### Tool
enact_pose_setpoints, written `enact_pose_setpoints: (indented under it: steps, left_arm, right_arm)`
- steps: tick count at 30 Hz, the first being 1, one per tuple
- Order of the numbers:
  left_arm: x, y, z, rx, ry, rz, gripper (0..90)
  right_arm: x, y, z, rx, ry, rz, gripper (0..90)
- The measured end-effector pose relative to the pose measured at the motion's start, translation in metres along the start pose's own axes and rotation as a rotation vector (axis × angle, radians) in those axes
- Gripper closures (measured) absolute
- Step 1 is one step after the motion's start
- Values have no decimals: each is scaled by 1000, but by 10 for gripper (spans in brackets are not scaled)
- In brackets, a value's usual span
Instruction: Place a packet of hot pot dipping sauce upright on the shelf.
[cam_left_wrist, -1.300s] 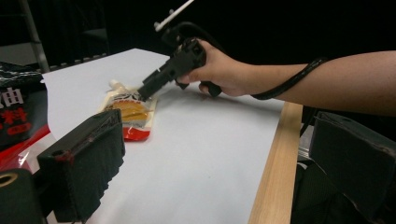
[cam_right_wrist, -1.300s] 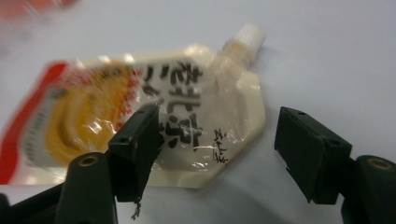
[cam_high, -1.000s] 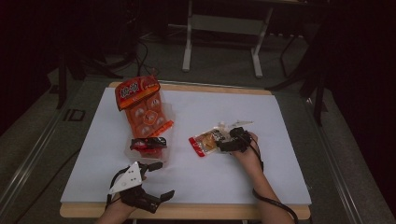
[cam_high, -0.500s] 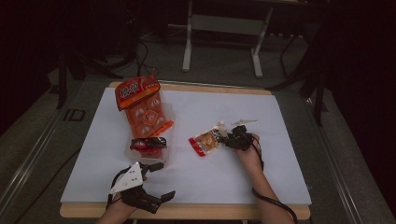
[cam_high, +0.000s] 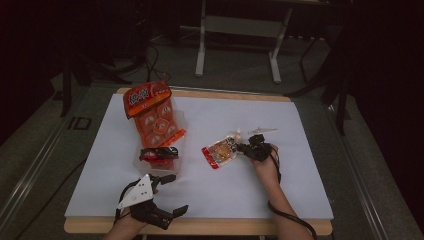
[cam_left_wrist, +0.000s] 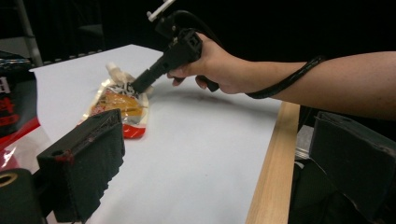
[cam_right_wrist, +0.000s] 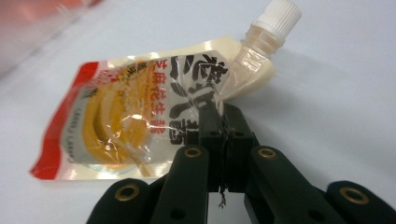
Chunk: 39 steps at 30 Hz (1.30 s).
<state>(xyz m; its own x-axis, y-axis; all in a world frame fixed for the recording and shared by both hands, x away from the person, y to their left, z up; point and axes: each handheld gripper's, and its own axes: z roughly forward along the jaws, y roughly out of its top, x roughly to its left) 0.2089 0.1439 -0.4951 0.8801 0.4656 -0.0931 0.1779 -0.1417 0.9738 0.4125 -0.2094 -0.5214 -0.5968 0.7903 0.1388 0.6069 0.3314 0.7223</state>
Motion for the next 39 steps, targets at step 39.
enact_pose_setpoints:
  steps: [39]
  left_arm:
    - [0, 31, 9, 27, -15, 20, 51]
  right_arm:
    - [86, 29, -119, -171, 262, -363, 900]
